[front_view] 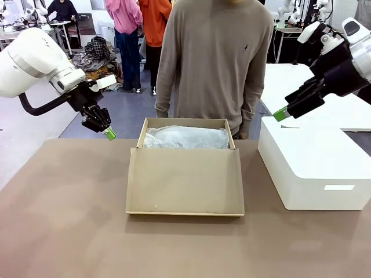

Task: Pack the shoes into the box.
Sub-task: Close the Shoes Box.

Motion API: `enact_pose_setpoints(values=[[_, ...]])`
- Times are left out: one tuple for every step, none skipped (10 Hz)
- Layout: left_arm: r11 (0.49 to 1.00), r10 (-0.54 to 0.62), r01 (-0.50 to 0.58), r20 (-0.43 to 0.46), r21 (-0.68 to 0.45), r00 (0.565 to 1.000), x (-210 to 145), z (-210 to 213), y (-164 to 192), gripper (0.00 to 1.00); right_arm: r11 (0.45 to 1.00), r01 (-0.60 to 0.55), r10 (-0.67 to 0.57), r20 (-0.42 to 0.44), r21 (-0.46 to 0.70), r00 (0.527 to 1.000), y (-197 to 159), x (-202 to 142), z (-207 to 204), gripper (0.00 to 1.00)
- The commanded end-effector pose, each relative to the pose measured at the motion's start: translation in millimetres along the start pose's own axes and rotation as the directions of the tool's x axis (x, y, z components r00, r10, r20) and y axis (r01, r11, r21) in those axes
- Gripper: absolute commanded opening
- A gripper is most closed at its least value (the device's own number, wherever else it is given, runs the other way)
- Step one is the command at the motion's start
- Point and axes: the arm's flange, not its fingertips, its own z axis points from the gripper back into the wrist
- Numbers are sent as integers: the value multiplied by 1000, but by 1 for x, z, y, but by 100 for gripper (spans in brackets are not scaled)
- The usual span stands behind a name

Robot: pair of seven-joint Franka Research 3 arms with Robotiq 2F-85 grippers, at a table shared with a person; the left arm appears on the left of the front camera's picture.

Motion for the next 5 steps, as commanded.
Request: enact_pose_setpoints(values=[[1000,-4,5,12,-11,1000,-1,1,-1,0,1000,0,0,7,0,1000,0,0,0,100],[1000,-4,5,12,-11,1000,-1,1,-1,0,1000,0,0,7,0,1000,0,0,0,100],[1000,-4,5,12,-11,1000,-1,1,-1,0,1000,0,0,7,0,1000,0,0,0,100],[1000,1,-1,2,-6,1000,0,0,-1,0,1000,0,0,7,0,1000,0,0,0,100],[1000,20,-20,20,-19,1000,-7,-7,9,0,1000,0,0,7,0,1000,0,0,0,100]])
